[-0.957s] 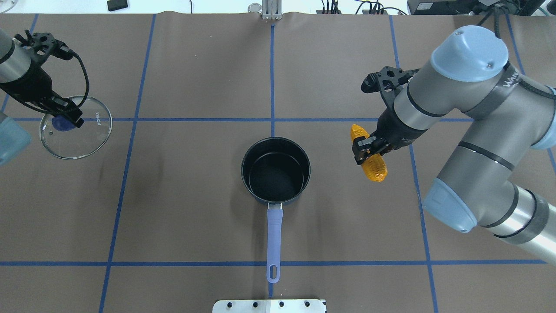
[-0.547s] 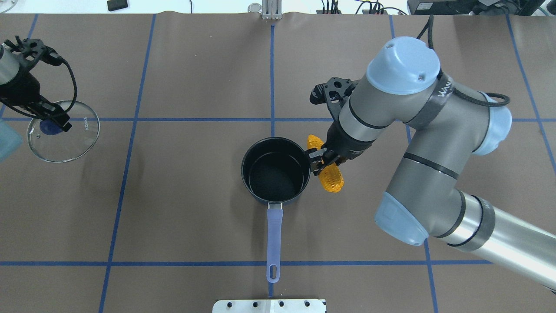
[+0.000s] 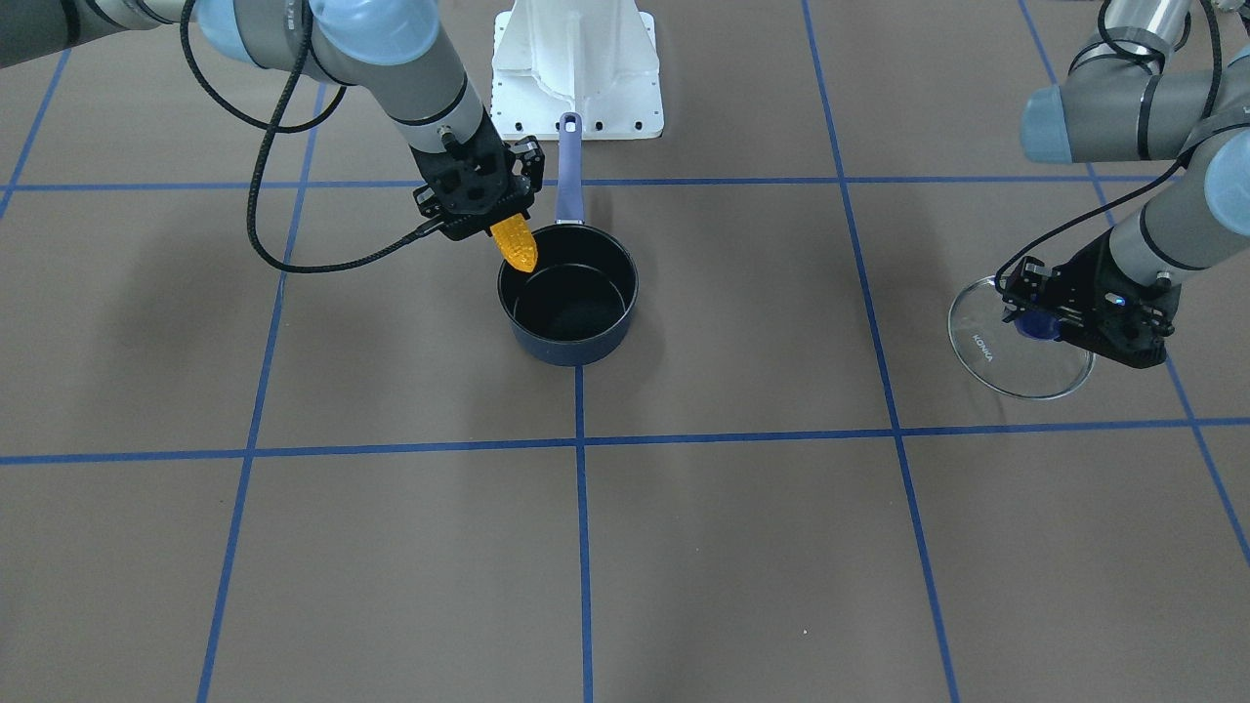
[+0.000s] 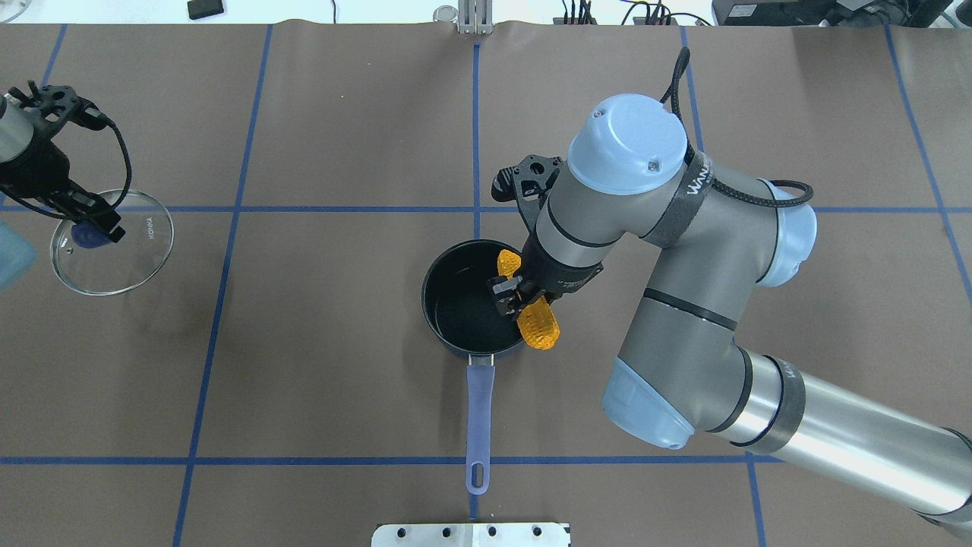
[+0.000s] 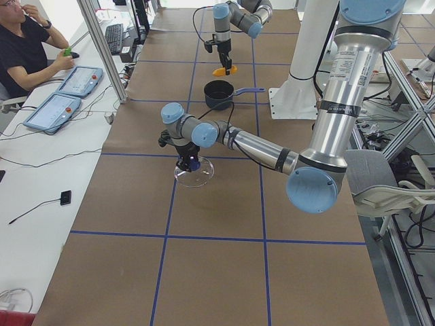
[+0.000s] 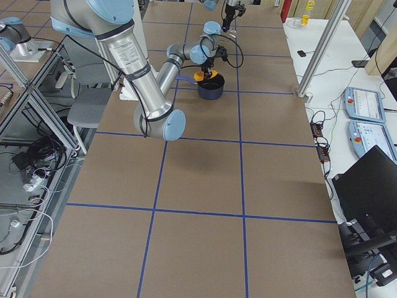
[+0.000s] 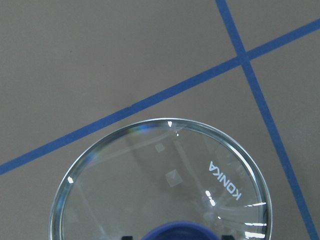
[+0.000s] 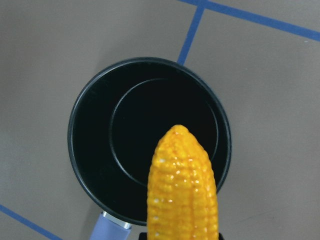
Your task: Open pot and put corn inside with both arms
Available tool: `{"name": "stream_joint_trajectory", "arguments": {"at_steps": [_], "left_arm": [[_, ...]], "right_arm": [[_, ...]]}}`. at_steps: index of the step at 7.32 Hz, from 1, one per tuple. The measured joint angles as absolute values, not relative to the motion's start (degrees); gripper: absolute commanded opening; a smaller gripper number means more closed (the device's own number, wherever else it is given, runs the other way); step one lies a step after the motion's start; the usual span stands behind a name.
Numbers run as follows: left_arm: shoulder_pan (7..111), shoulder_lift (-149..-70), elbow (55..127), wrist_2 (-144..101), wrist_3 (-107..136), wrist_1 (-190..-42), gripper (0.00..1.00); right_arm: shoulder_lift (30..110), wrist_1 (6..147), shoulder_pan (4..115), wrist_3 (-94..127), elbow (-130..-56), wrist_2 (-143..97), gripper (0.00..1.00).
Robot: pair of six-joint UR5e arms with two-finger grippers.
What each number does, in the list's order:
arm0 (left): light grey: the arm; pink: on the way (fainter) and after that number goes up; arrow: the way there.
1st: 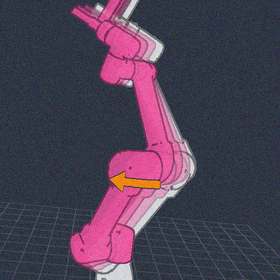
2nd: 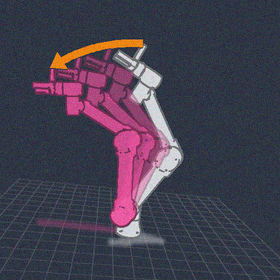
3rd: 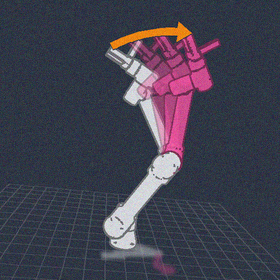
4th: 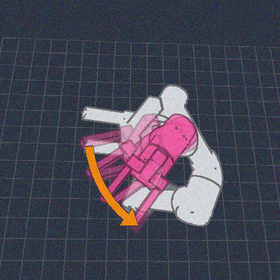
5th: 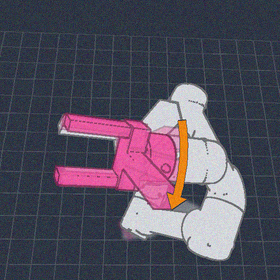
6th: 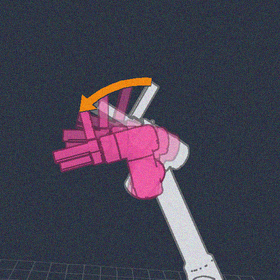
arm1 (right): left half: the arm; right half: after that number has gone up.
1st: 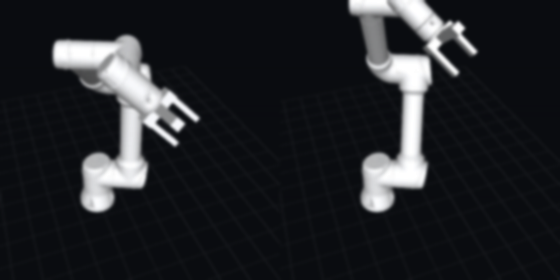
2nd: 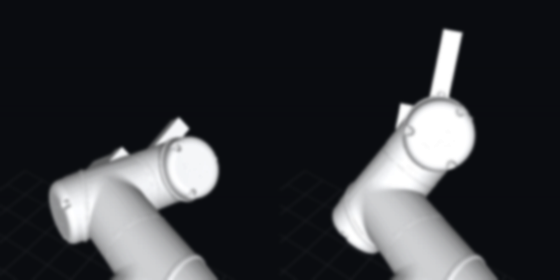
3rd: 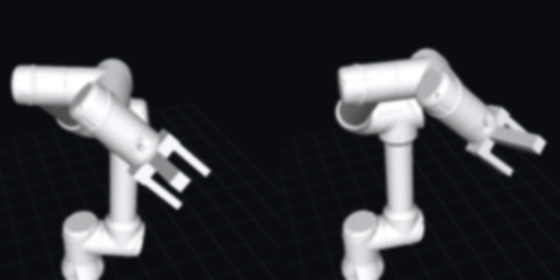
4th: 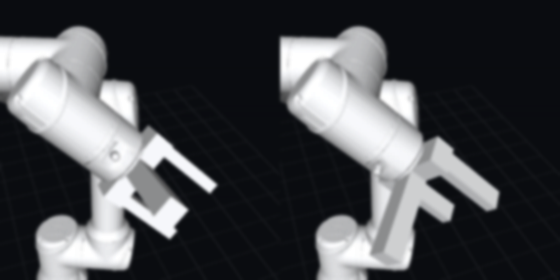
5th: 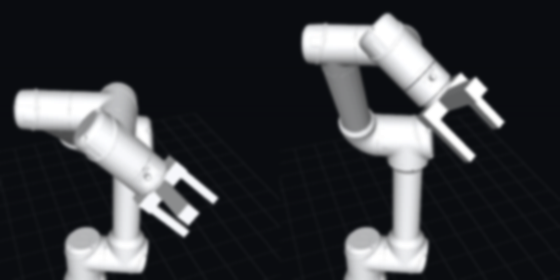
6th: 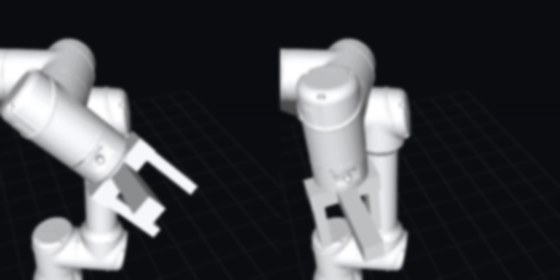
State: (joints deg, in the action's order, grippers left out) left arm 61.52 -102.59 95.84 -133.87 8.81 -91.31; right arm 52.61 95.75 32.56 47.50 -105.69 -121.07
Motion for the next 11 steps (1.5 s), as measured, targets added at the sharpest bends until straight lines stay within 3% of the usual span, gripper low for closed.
{"name": "stream_joint_trajectory", "arguments": {"at_steps": [6,7,9,11], "left_arm": [[60.34,-106.05,90.33,-135.34,13.11,-95.97,0.53],[60.28,-106.07,89.90,-135.35,13.15,-96.43,0.53],[60.14,-106.08,89.55,-135.35,13.18,-96.70,0.53],[59.99,-106.08,89.35,-135.35,13.18,-97.00,0.53]], "right_arm": [[50.22,90.27,31.30,48.40,-99.71,-118.95,0.41],[50.09,88.37,31.01,48.88,-98.45,-118.65,0.49],[50.02,87.25,30.45,49.17,-97.74,-118.25,0.98],[49.90,87.09,29.99,49.53,-97.67,-117.59,1.00]]}}
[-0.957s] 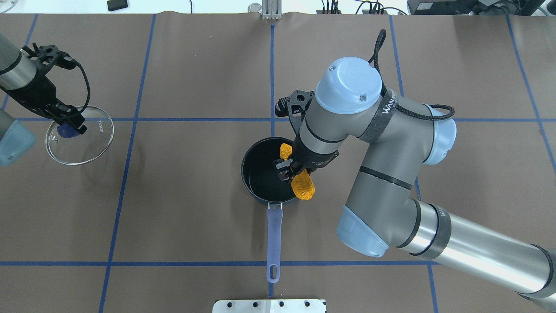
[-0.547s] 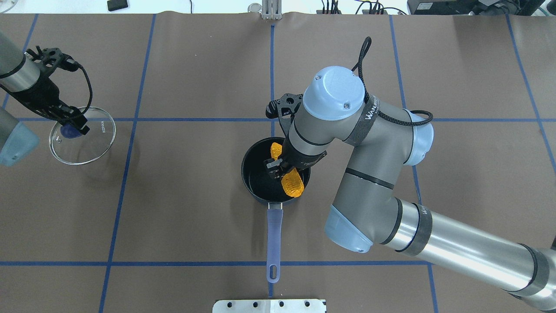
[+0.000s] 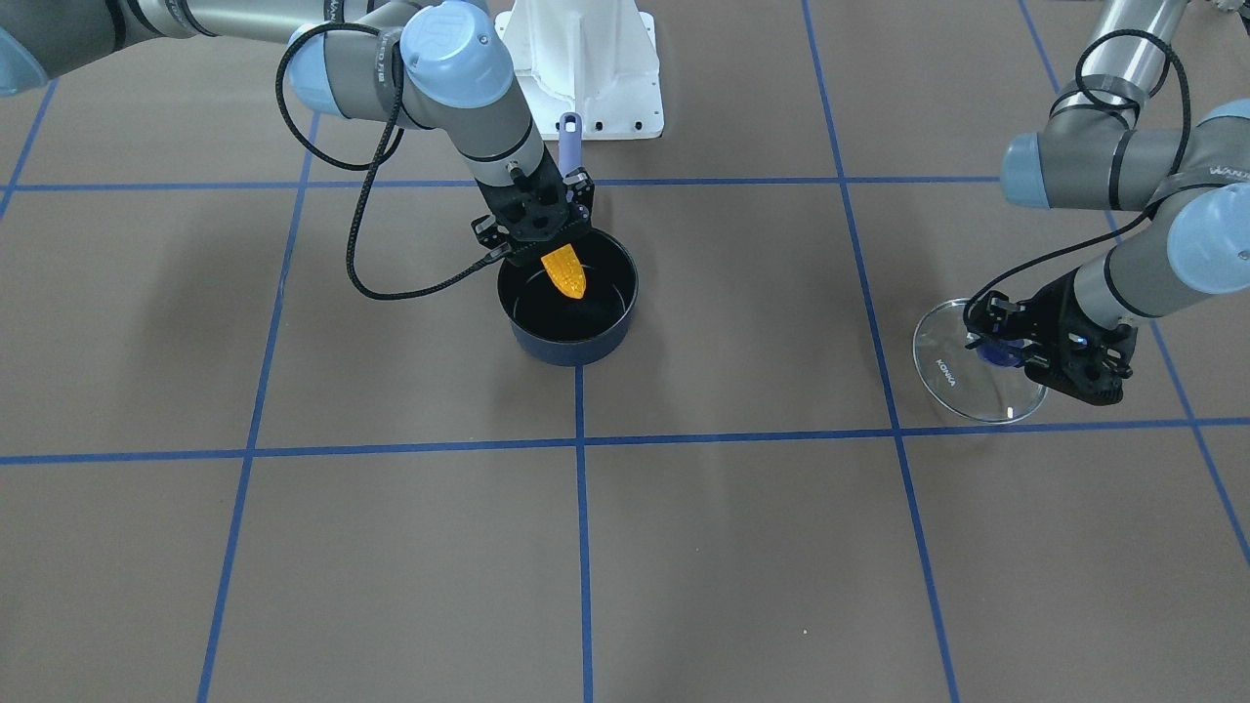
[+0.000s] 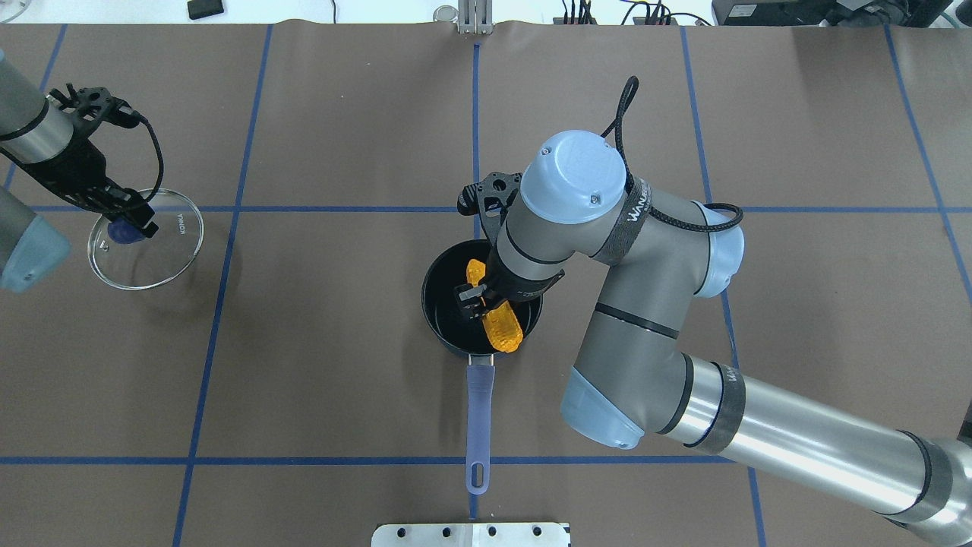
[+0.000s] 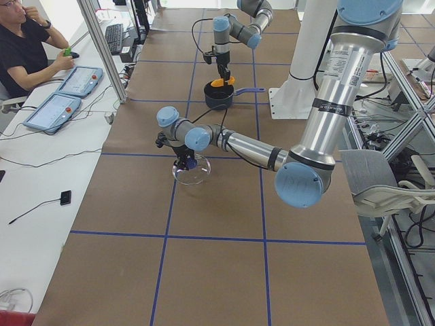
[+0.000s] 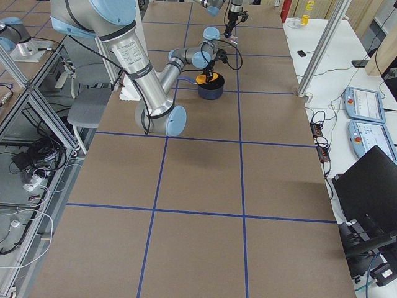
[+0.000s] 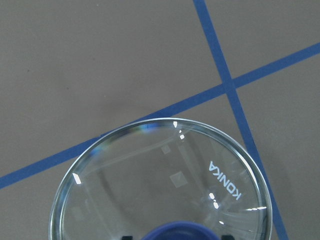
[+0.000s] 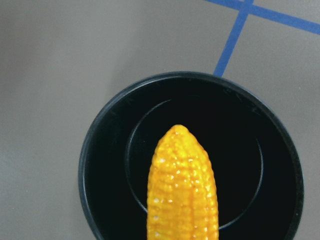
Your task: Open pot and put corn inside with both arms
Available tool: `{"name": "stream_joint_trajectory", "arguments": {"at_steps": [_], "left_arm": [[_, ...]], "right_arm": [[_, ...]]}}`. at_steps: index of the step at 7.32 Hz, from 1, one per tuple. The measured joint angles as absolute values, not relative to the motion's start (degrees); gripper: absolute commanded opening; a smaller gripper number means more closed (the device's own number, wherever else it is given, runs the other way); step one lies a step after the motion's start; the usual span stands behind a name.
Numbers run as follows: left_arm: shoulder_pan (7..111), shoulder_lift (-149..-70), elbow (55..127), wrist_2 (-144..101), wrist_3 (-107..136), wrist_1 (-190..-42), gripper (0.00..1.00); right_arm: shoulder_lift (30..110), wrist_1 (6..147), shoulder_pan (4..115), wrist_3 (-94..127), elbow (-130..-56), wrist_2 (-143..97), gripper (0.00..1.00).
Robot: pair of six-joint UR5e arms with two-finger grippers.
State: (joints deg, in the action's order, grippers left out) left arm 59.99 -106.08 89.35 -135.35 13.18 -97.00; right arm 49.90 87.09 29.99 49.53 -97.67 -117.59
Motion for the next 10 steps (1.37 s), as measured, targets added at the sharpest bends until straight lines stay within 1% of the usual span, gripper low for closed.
{"name": "stream_joint_trajectory", "arguments": {"at_steps": [5,9,10], "left_arm": [[58.05,-107.39,88.99,-135.35,16.86,-97.85,0.53],[57.40,-107.75,84.53,-135.35,18.21,-104.14,0.54],[57.36,-107.75,84.16,-135.37,18.31,-104.82,0.73]], "right_arm": [[49.89,87.09,29.89,49.92,-97.90,-117.51,1.00],[50.27,87.10,29.88,49.92,-98.05,-117.51,1.00],[50.35,87.08,29.88,49.92,-98.07,-117.51,1.00]]}}
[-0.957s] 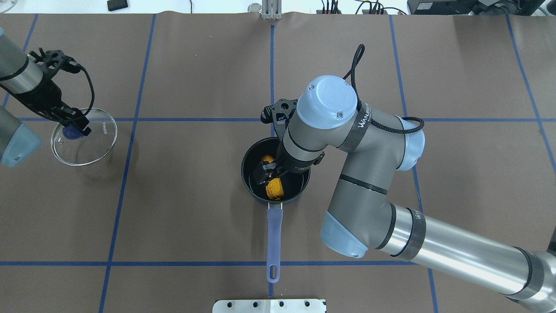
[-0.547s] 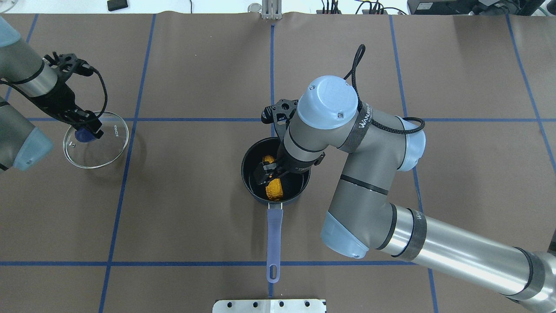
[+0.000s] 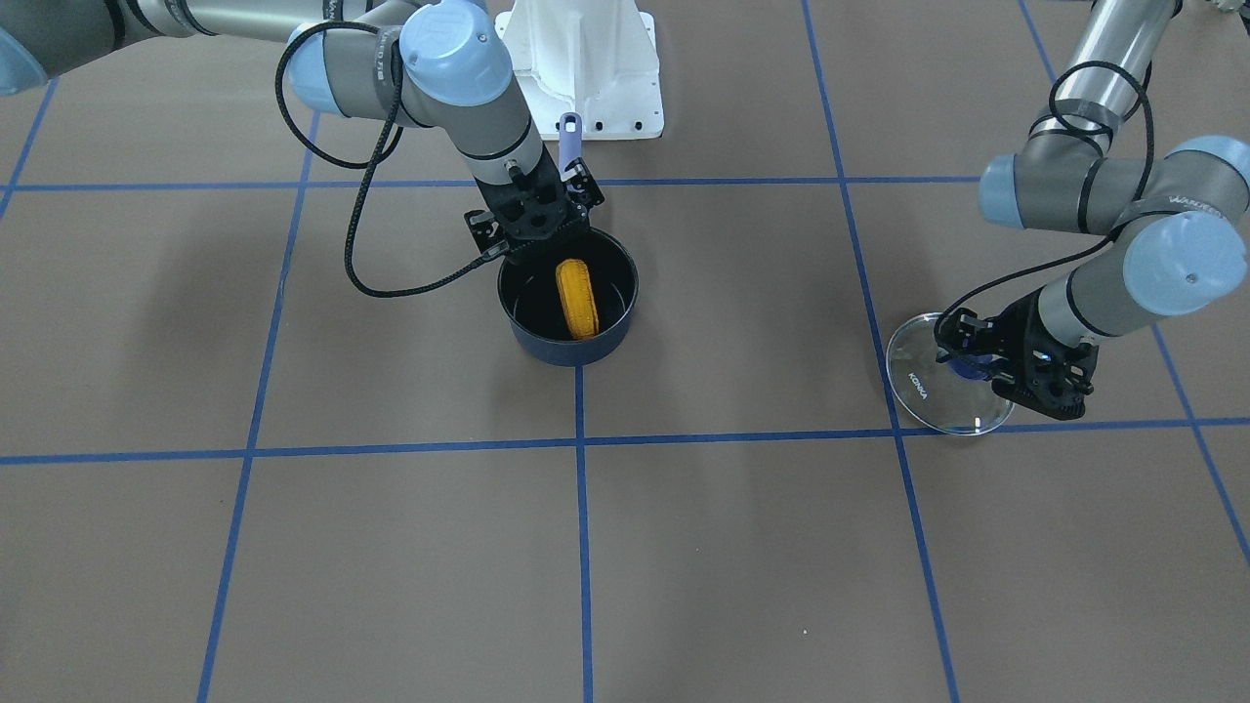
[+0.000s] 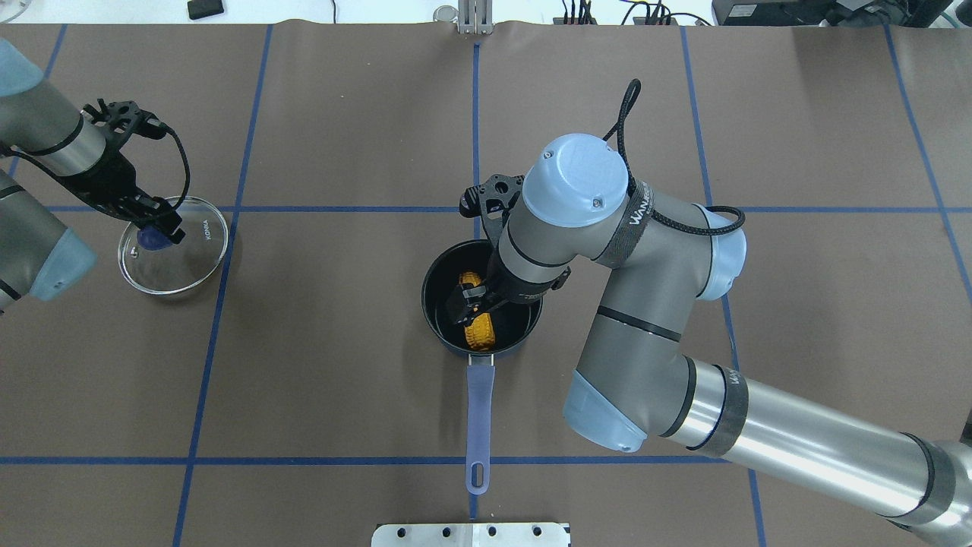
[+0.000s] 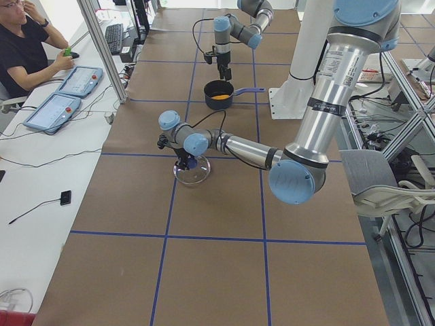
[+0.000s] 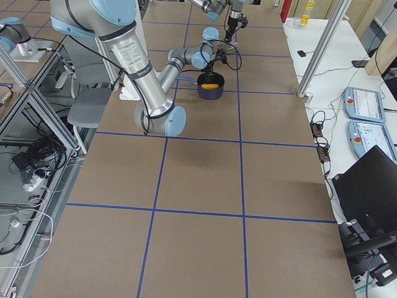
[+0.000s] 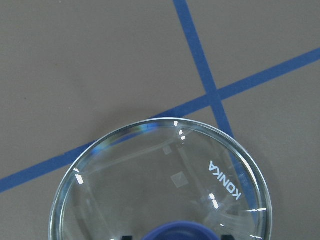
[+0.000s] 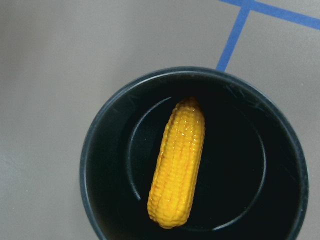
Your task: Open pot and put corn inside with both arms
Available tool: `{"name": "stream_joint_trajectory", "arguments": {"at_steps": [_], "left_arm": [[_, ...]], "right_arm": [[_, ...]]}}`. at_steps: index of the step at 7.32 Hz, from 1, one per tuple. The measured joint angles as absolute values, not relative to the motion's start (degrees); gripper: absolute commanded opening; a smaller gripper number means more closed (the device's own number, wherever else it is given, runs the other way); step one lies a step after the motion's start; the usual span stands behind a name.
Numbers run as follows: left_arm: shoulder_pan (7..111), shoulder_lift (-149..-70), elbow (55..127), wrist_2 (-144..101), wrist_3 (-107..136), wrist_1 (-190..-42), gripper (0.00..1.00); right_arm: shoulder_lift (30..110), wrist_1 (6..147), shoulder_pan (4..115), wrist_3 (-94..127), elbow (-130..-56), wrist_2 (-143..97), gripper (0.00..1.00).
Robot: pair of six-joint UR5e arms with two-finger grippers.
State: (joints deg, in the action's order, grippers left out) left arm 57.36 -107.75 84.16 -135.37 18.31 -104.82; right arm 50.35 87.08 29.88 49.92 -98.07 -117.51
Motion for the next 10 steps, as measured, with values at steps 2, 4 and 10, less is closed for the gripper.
{"name": "stream_joint_trajectory", "arguments": {"at_steps": [2,4,10], "left_arm": [[57.32,-107.75,84.08,-135.43,18.29,-105.31,0.99],[57.31,-107.66,84.17,-135.49,18.32,-105.95,0.99],[70.08,-102.76,95.32,-137.95,18.19,-100.41,0.99]], "right_arm": [[50.45,87.04,29.88,49.92,-98.08,-117.51,1.00],[50.64,87.09,29.93,49.92,-98.04,-117.51,1.00],[52.25,87.06,34.43,49.58,-99.81,-118.96,1.00]]}}
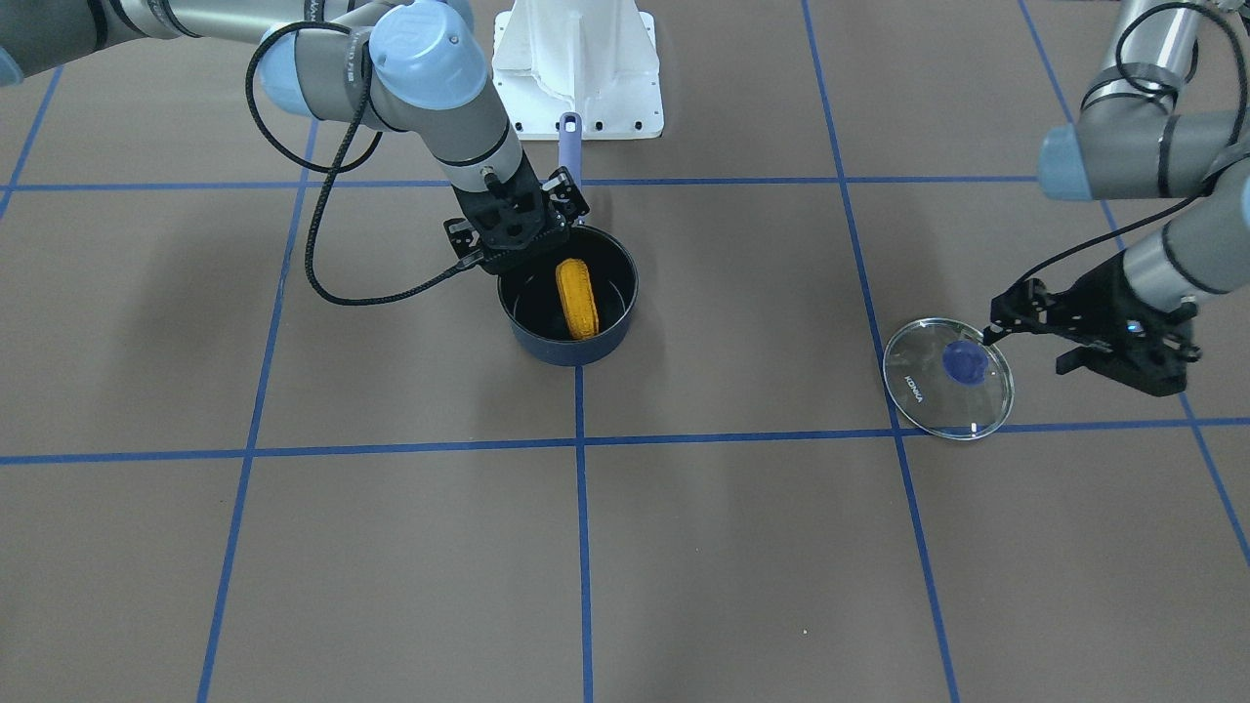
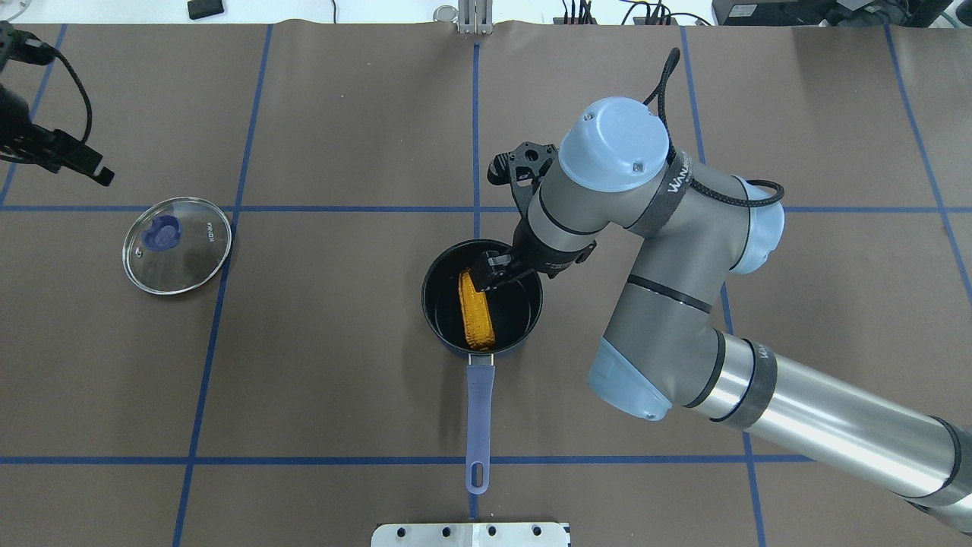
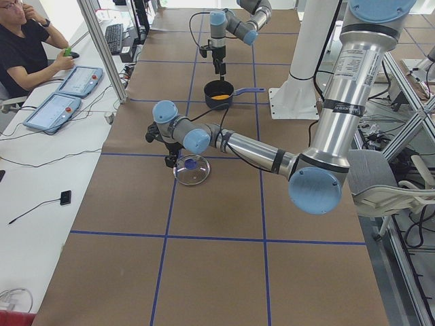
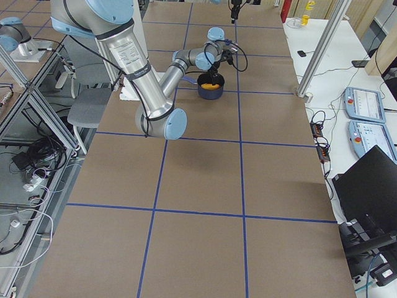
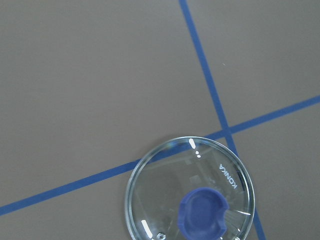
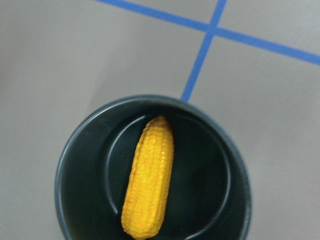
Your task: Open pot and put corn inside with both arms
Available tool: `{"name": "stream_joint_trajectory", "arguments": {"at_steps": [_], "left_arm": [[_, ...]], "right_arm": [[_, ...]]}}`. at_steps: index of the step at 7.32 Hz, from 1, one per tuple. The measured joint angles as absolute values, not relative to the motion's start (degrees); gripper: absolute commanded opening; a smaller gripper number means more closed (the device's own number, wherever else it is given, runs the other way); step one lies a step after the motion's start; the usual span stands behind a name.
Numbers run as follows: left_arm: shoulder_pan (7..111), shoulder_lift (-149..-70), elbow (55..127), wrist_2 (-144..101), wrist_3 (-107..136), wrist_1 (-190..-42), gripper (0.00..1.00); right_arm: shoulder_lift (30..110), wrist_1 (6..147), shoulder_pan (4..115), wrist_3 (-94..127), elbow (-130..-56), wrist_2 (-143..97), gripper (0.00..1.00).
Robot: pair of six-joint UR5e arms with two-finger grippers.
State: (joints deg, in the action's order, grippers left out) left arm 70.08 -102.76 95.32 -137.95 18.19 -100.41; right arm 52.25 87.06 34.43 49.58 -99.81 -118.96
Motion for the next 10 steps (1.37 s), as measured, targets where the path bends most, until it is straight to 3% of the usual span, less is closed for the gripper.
{"name": "stream_joint_trajectory", "arguments": {"at_steps": [6,10], "left_arm": [[81.31,-91.97,99.91,-138.55,4.32,-92.97,0.99],[82.13,-89.36,99.91,-138.67,2.62,-93.03,0.99]], "right_arm": [[59.08,91.36,54.39,45.85,-105.27,-121.42,1.00],[65.63,105.86,71.14,21.83,-107.52,-121.72,1.00]]}}
